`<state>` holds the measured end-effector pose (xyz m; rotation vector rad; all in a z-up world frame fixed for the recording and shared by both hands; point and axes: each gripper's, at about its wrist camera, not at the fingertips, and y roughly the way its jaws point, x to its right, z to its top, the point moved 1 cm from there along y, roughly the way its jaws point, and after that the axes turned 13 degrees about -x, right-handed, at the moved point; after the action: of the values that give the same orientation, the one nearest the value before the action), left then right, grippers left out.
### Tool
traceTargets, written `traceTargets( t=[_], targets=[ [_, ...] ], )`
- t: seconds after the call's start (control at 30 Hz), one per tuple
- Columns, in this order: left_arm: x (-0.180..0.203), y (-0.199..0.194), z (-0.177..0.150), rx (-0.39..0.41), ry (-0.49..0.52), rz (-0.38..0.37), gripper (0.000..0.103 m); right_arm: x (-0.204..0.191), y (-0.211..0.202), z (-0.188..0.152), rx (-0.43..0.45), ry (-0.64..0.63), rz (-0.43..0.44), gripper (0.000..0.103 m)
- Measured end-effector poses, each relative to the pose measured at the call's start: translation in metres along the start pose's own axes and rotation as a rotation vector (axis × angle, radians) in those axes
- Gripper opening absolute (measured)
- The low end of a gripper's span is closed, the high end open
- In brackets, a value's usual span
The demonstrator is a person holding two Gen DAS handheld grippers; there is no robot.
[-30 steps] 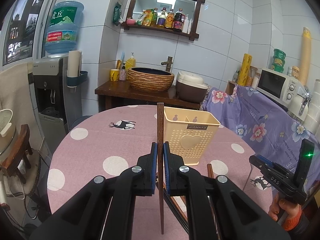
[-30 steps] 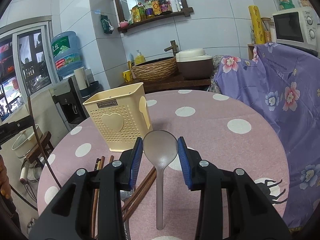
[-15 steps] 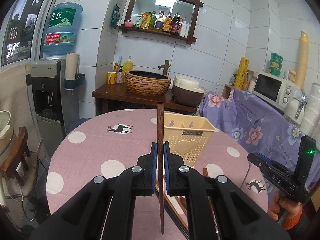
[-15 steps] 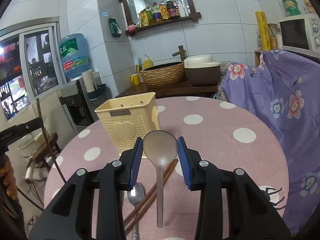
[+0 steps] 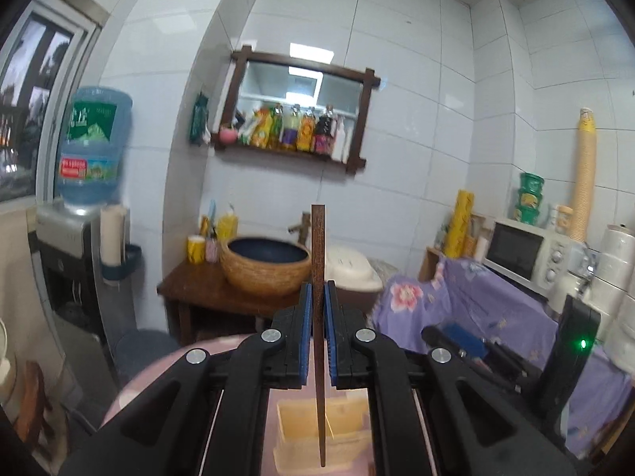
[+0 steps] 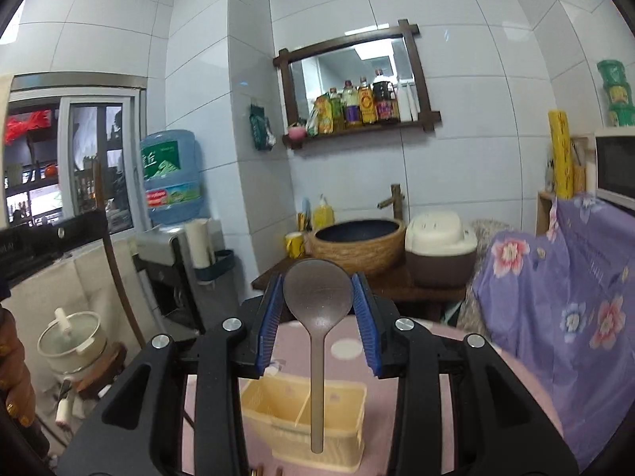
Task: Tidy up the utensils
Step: 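Lower chopstick into basket and open left tool while right tool drops the spoon in, then move both open tools back over the remaining utensils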
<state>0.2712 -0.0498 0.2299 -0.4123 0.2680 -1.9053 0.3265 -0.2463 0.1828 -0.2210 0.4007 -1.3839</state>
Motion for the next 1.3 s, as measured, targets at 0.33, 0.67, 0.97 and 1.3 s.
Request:
traceTargets(
  t=[0.33, 0.67, 0.97, 1.3],
  targets=[
    [-0.008, 0.088, -0.053, -0.082, 0.002, 0.044, 0.008, 0.008, 0.083, -0.063, -0.111, -0.011, -0.080, 0.036],
    [-0.014, 0.107, -0.111, -0.204, 0.023, 0.036, 0.008, -0.003, 0.092, -0.120, -0.190, -0.108, -0.139, 0.035],
    [-0.020, 0.111, -0.118, -0.254, -0.008, 0.015, 0.008, 0.001, 0.074, -0.123, -0.167, -0.094, -0.125, 0.031],
    [-0.031, 0.066, -0.168, -0.376, -0.048, 0.017, 0.054, 0.015, 0.022, -0.168, -0.354, -0.020, -0.035, 0.046]
  ],
)
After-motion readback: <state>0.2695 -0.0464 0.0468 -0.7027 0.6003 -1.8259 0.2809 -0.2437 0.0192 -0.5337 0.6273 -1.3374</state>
